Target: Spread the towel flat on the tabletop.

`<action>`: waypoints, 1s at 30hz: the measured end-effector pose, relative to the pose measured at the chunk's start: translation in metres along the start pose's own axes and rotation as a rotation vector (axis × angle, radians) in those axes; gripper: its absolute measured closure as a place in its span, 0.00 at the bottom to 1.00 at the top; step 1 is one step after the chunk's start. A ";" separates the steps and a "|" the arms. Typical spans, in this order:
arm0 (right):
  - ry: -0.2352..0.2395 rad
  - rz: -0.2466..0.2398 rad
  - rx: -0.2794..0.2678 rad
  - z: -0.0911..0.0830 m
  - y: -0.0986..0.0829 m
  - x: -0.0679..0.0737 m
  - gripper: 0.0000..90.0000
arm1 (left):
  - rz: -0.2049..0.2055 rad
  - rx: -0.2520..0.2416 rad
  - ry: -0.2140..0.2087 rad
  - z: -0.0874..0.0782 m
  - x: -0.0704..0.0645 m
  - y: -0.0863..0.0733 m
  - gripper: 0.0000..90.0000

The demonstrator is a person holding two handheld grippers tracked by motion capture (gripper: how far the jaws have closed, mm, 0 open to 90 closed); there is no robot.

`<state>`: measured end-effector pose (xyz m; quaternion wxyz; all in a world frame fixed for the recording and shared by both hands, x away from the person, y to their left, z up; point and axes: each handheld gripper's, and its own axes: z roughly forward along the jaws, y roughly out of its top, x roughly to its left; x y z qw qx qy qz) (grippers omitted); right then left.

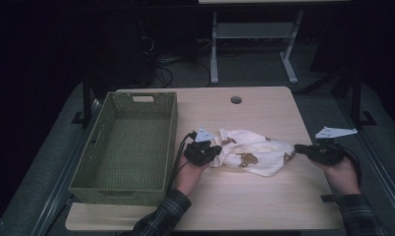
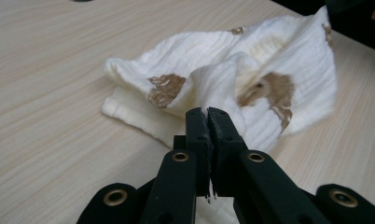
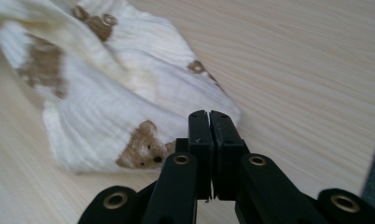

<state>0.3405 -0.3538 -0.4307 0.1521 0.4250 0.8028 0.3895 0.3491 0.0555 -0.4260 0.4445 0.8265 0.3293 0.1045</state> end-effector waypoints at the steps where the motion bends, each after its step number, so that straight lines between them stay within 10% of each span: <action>1: -0.006 0.005 0.006 0.000 -0.001 -0.003 0.97 | 0.009 0.004 0.002 -0.001 -0.001 0.001 0.97; 13: -0.035 -0.028 0.132 0.041 -0.001 -0.013 0.96 | -0.022 0.039 0.101 0.027 0.017 0.005 0.93; 18: -0.023 -0.004 0.086 0.033 0.001 -0.010 0.82 | -0.037 0.054 0.119 0.028 0.018 0.002 0.77; 24: 0.047 -0.031 0.028 0.014 0.005 0.012 0.78 | 0.026 0.051 0.089 0.006 0.000 0.010 0.67; 30: 0.121 -0.101 0.084 0.020 0.000 0.048 0.77 | 0.065 0.085 0.033 -0.004 -0.014 0.002 0.65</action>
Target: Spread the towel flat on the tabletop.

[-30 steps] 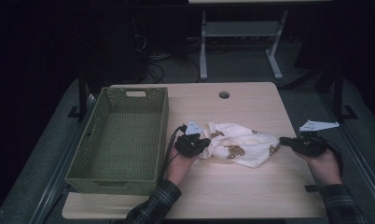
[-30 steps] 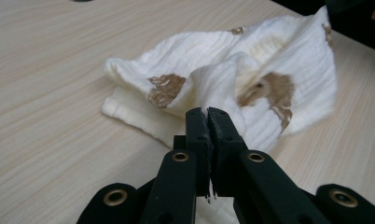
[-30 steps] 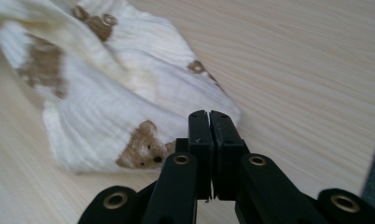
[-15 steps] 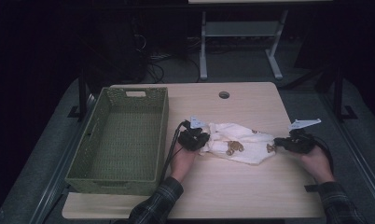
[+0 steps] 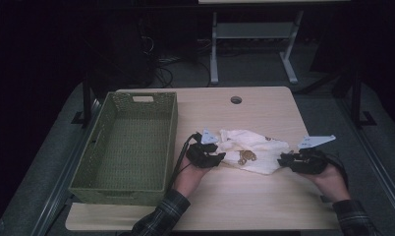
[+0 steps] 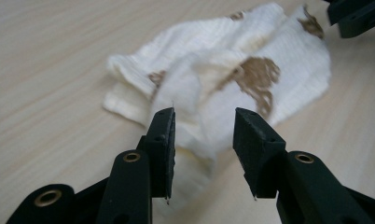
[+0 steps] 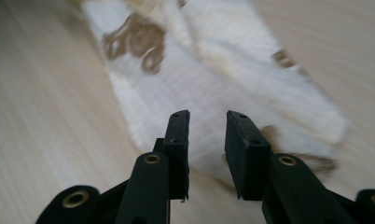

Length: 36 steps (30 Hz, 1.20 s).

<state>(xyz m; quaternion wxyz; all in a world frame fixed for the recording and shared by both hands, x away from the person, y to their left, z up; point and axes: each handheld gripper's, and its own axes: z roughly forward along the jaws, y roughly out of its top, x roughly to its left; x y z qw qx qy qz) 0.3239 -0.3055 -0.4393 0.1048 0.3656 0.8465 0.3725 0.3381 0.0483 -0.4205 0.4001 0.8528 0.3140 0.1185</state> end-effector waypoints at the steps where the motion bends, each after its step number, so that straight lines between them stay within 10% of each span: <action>1: 0.007 -0.008 0.023 0.004 -0.001 0.003 0.77 | 0.001 0.007 -0.011 -0.001 -0.001 -0.001 0.64; 6: 0.020 -0.030 0.122 0.028 -0.003 0.006 0.82 | 0.015 0.028 -0.025 -0.001 -0.006 -0.009 0.63; 16: 0.036 -0.019 0.046 0.013 0.007 0.005 0.97 | 0.015 0.029 -0.030 0.004 -0.004 -0.010 0.63; 27: 0.049 -0.019 -0.016 0.038 0.048 -0.019 0.97 | 0.014 0.036 -0.027 0.011 0.000 -0.013 0.63; 36: -0.043 0.081 -0.020 0.057 0.047 -0.063 0.83 | 0.016 0.036 -0.022 0.013 0.002 -0.014 0.63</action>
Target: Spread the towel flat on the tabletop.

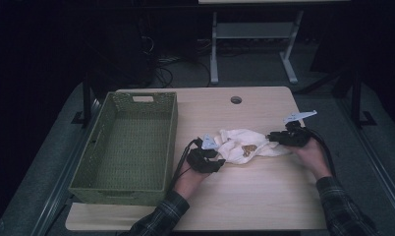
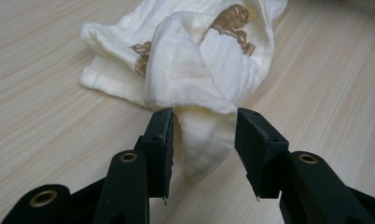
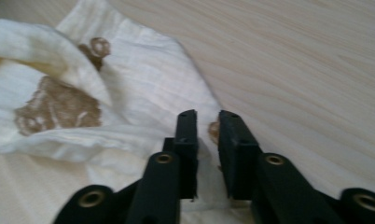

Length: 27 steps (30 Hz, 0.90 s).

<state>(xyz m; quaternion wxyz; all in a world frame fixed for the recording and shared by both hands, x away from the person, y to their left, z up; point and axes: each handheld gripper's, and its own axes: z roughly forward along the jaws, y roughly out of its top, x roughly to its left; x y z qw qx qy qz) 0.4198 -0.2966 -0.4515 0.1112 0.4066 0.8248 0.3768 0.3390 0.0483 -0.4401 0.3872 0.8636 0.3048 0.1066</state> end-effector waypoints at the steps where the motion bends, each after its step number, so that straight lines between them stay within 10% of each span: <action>1: 0.001 0.001 -0.009 -0.002 -0.001 -0.002 0.83 | -0.002 -0.001 0.001 0.000 0.000 0.000 0.63; 11: 0.026 -0.055 -0.046 -0.038 -0.013 0.016 0.85 | 0.001 -0.007 0.005 -0.002 0.000 0.001 0.63; 27: -0.011 -0.070 0.073 -0.002 -0.017 0.011 0.96 | 0.028 -0.017 -0.063 -0.006 -0.018 0.008 0.65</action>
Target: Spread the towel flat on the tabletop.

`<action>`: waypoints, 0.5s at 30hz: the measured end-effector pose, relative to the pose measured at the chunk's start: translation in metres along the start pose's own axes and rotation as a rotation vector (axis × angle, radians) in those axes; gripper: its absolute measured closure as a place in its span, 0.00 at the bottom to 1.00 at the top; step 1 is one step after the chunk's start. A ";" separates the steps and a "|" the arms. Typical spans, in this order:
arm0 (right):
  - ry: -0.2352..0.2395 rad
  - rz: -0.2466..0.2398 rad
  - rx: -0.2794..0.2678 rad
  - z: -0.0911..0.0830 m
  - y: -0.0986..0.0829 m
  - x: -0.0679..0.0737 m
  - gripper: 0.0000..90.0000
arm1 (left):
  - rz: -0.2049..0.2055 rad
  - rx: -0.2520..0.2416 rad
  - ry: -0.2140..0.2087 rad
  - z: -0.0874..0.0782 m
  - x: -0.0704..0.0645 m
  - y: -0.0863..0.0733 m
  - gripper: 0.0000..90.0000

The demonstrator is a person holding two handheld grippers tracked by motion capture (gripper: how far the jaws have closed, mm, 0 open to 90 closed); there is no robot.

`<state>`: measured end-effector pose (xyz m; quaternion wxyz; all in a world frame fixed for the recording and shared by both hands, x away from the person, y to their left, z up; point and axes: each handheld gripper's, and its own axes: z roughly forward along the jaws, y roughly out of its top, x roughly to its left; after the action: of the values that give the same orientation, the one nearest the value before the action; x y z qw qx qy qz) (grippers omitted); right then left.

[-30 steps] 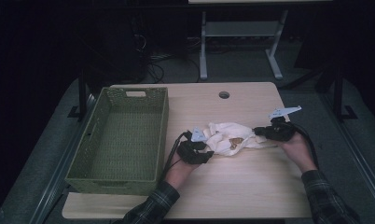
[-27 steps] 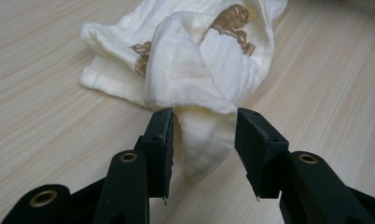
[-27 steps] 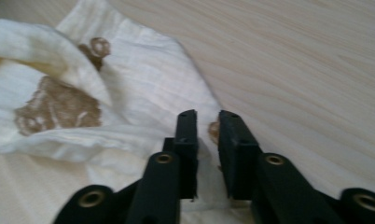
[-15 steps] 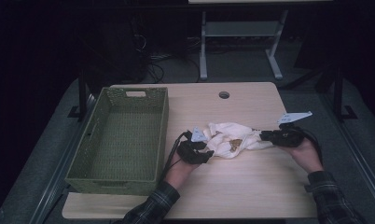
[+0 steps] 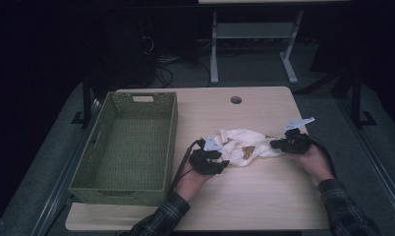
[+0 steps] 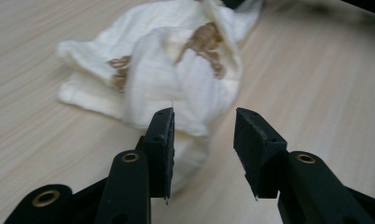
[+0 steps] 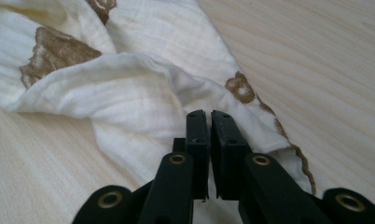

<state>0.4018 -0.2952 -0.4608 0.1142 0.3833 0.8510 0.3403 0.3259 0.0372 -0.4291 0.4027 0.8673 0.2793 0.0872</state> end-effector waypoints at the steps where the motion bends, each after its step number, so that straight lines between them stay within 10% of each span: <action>1: 0.002 0.006 -0.002 0.000 0.000 0.000 0.97 | 0.007 0.005 -0.011 0.000 -0.003 0.001 0.66; 9: 0.008 0.007 -0.011 -0.003 0.000 0.000 0.98 | 0.030 0.094 -0.080 0.022 -0.008 -0.003 0.68; 15: -0.011 0.012 -0.017 -0.012 -0.004 -0.005 0.98 | 0.004 0.085 0.041 0.022 0.014 -0.006 0.66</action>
<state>0.3972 -0.3063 -0.4546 0.1202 0.3895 0.8450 0.3461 0.3430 0.0337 -0.4496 0.3595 0.8823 0.2890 0.0939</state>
